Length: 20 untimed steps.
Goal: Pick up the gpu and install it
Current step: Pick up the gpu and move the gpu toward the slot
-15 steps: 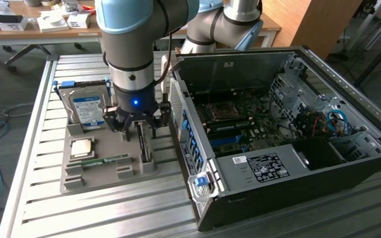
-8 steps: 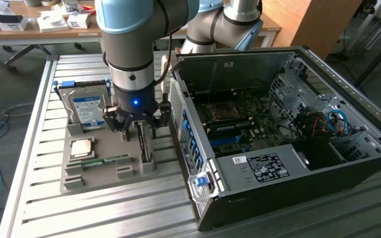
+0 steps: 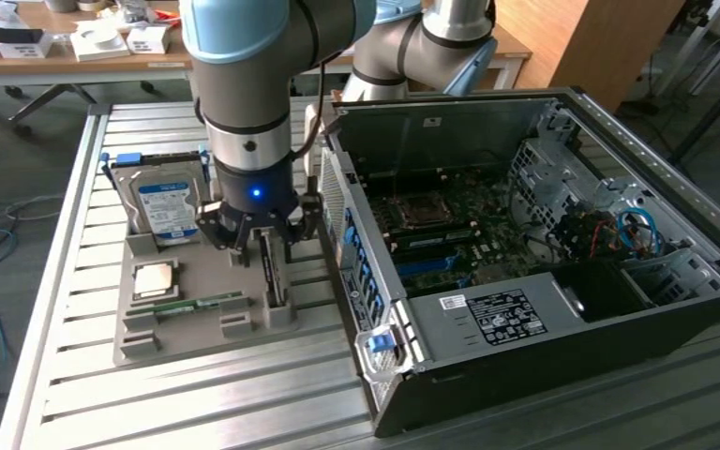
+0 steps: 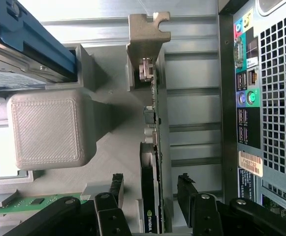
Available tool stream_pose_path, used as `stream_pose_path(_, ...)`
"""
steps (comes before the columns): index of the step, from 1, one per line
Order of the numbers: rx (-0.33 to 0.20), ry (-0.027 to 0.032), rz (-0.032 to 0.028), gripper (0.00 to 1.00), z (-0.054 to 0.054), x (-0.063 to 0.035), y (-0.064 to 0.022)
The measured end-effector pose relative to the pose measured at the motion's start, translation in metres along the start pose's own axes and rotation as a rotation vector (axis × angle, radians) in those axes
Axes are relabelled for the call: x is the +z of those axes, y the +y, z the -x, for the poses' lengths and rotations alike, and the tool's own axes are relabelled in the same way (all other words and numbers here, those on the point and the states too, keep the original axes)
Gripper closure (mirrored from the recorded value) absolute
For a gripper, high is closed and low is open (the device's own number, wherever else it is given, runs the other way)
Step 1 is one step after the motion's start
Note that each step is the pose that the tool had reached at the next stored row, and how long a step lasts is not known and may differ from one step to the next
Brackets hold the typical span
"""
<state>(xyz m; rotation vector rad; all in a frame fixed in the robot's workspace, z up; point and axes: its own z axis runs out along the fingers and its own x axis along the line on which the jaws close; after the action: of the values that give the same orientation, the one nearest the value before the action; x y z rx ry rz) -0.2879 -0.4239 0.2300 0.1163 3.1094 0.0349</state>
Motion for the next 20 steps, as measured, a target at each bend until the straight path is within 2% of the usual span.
stream_pose_path(20,0.0,0.0001,0.0,0.44,-0.0002,0.0001,0.0034)
